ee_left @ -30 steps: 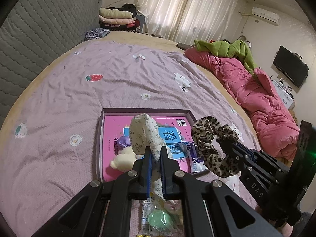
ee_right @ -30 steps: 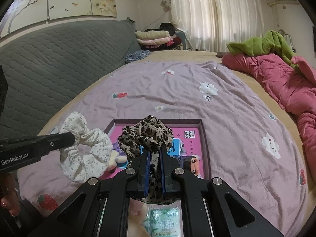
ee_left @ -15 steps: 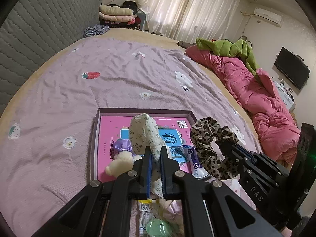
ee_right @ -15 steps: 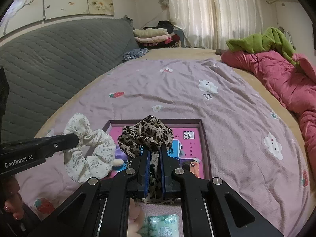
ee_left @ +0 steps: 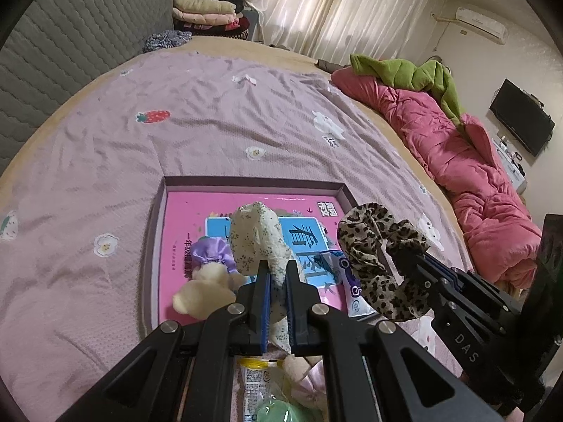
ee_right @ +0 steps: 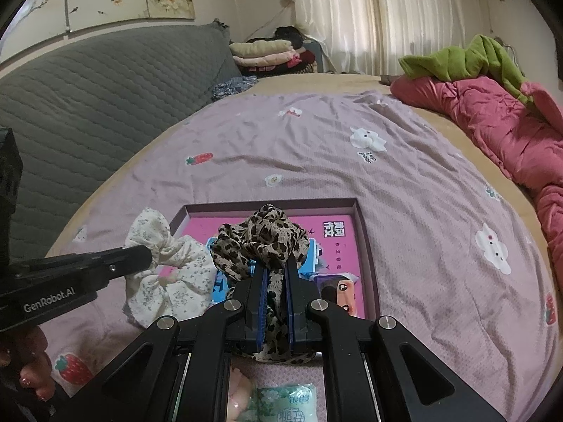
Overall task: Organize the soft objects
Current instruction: 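Lift the floral scrunchie with the left gripper while the right gripper lifts the leopard scrunchie, then lower the leopard scrunchie into the box and open the right gripper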
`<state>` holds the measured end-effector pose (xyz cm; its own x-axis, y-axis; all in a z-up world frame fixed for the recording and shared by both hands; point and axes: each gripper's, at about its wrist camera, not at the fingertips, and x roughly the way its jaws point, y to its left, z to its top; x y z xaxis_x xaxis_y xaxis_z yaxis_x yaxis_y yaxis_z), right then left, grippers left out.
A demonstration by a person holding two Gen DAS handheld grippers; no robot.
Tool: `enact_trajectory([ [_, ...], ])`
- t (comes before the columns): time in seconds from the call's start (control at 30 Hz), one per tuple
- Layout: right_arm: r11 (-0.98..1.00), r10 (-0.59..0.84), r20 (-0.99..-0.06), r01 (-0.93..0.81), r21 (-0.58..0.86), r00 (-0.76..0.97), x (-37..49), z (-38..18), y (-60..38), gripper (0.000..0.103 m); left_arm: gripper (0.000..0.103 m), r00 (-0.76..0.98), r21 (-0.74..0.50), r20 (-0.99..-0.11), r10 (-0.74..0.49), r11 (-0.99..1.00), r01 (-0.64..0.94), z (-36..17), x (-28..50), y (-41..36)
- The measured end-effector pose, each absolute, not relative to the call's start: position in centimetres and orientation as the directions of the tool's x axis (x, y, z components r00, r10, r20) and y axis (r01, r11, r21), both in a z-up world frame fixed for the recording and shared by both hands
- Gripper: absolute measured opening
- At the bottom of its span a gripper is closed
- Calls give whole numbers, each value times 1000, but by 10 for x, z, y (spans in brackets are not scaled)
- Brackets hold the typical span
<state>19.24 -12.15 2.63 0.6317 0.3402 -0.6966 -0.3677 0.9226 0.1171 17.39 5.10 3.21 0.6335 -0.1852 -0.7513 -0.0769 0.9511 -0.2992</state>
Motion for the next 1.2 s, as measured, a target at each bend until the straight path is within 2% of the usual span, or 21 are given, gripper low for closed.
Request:
enact_trajectory([
  [0.8, 933, 322, -742, -328, 145, 588, 210, -3, -119, 9, 8, 568, -296, -797, -205, 953, -71, -8, 180, 46],
  [1.2, 925, 319, -795, -353, 143, 516, 214, -34, -103, 10, 8, 602, -351, -770, -213, 929, -120, -6, 188, 61],
])
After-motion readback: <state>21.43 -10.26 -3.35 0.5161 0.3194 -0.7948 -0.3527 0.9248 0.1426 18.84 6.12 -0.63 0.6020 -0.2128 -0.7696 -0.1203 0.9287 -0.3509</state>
